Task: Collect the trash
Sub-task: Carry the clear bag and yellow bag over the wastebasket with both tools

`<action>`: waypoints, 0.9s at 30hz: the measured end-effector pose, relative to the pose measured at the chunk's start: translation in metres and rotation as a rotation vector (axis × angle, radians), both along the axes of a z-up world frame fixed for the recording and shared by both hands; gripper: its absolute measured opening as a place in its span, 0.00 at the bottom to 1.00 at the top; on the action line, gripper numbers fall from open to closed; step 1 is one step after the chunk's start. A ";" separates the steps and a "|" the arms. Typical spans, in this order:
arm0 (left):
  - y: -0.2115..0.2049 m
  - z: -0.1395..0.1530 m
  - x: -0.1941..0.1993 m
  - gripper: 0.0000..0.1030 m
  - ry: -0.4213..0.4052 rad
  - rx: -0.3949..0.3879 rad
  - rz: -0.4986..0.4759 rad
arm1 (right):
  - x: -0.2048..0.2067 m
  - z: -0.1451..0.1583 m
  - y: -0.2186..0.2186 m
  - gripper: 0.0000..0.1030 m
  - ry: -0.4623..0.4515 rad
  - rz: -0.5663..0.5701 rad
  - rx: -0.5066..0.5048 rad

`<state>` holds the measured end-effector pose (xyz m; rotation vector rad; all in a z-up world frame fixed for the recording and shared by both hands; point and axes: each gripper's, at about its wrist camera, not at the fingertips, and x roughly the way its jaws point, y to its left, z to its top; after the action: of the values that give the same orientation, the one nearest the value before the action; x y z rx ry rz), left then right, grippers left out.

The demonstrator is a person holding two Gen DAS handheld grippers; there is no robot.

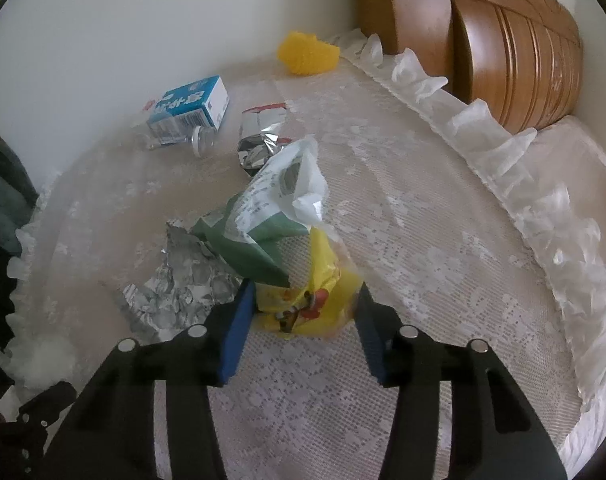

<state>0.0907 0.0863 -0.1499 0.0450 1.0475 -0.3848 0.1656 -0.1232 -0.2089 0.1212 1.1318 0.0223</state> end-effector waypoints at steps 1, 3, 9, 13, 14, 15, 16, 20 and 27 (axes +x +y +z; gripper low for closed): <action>-0.001 0.001 -0.001 0.42 -0.001 -0.002 -0.001 | -0.004 0.002 -0.004 0.47 -0.006 -0.009 0.020; -0.005 0.004 -0.003 0.42 -0.004 -0.005 -0.008 | -0.013 0.006 -0.012 0.47 -0.011 -0.032 0.051; -0.029 0.016 -0.015 0.42 -0.012 -0.009 -0.060 | -0.060 0.030 -0.034 0.47 -0.041 -0.075 0.086; -0.062 0.025 -0.034 0.42 -0.024 -0.009 -0.140 | -0.104 0.049 -0.053 0.47 -0.058 -0.102 0.078; -0.073 0.027 -0.041 0.42 -0.028 -0.011 -0.170 | -0.122 0.054 -0.060 0.47 -0.057 -0.118 0.070; -0.082 0.029 -0.045 0.42 -0.031 -0.011 -0.191 | -0.140 0.057 -0.069 0.48 -0.050 -0.136 0.059; -0.095 0.031 -0.052 0.42 -0.036 -0.010 -0.221 | -0.155 0.060 -0.076 0.48 -0.045 -0.153 0.046; -0.142 0.037 -0.076 0.42 -0.036 -0.026 -0.325 | -0.211 0.068 -0.105 0.48 -0.023 -0.236 -0.006; -0.220 0.049 -0.119 0.42 -0.052 -0.037 -0.503 | -0.300 0.069 -0.170 0.48 -0.002 -0.457 -0.028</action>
<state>-0.0287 -0.1334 -0.1007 0.2871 0.9708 -0.8534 -0.1340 -0.2928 -0.1399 0.3521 1.0804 -0.3989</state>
